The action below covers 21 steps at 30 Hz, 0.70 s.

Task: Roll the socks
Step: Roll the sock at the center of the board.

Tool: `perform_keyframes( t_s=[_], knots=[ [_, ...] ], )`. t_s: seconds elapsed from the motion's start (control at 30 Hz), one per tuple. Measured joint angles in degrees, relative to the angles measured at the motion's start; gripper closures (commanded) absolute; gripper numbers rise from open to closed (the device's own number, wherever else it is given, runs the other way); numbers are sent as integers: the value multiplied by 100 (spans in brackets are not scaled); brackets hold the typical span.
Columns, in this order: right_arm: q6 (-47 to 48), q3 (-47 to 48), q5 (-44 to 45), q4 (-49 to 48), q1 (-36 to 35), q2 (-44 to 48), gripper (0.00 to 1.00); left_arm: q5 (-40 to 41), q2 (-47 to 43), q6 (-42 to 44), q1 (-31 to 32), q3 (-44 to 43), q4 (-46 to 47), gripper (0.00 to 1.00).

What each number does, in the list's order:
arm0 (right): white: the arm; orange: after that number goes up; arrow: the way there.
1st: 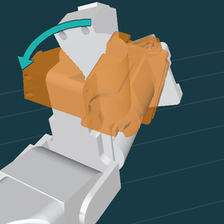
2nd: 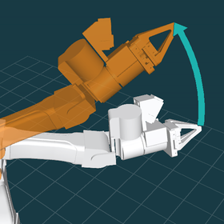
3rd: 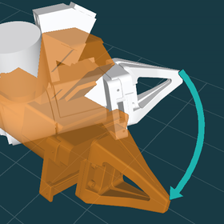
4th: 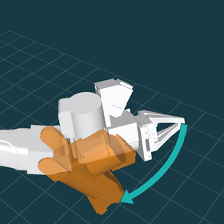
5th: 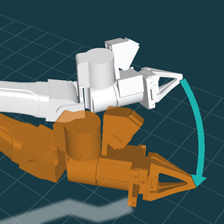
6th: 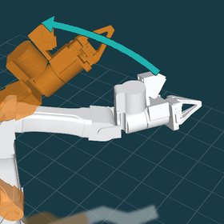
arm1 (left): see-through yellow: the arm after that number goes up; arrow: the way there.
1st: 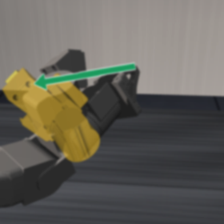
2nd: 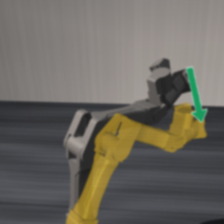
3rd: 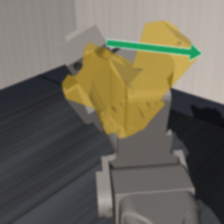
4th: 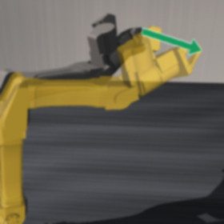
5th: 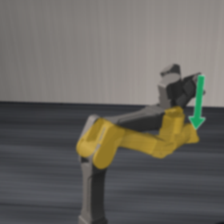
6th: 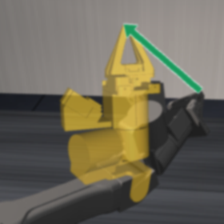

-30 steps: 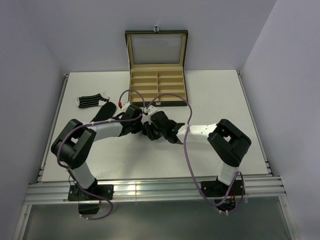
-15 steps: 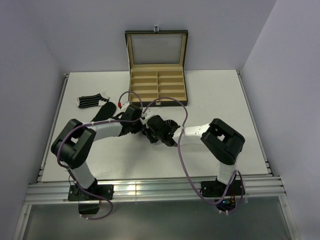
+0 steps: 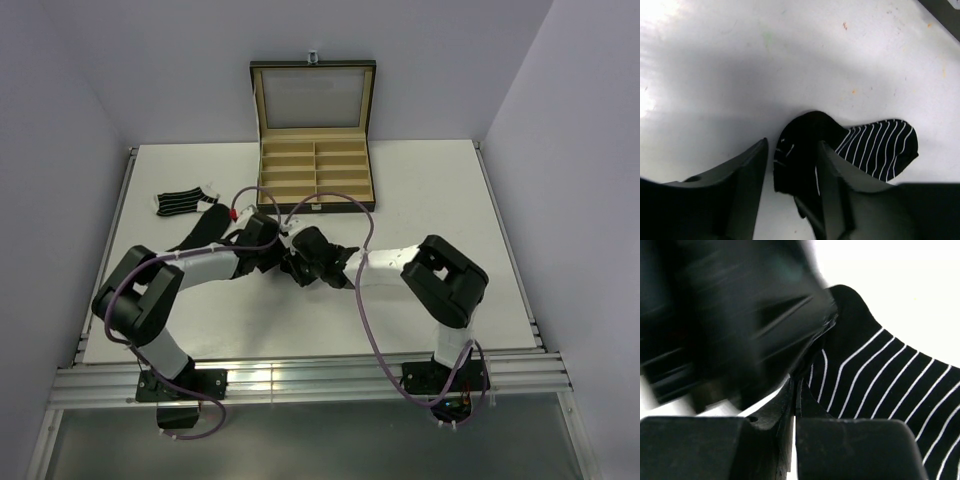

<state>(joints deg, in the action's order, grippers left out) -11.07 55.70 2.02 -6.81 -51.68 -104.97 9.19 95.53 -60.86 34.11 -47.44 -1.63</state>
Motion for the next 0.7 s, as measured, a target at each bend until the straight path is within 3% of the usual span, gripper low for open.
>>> perform_keyframes(
  t_s=[0.23,0.43,0.7],
  knots=[
    [-691,52,-1427,216,817,0,100,136,-791,-50,87,715,-59,37],
    [-1373,52,-2667,72,1464,-107,100,111,-1331,-15,87,1246,7,44],
    [-2085,50,-3818,-256,1864,-608,100,-101,-1134,151,87,1261,382,47]
  ],
)
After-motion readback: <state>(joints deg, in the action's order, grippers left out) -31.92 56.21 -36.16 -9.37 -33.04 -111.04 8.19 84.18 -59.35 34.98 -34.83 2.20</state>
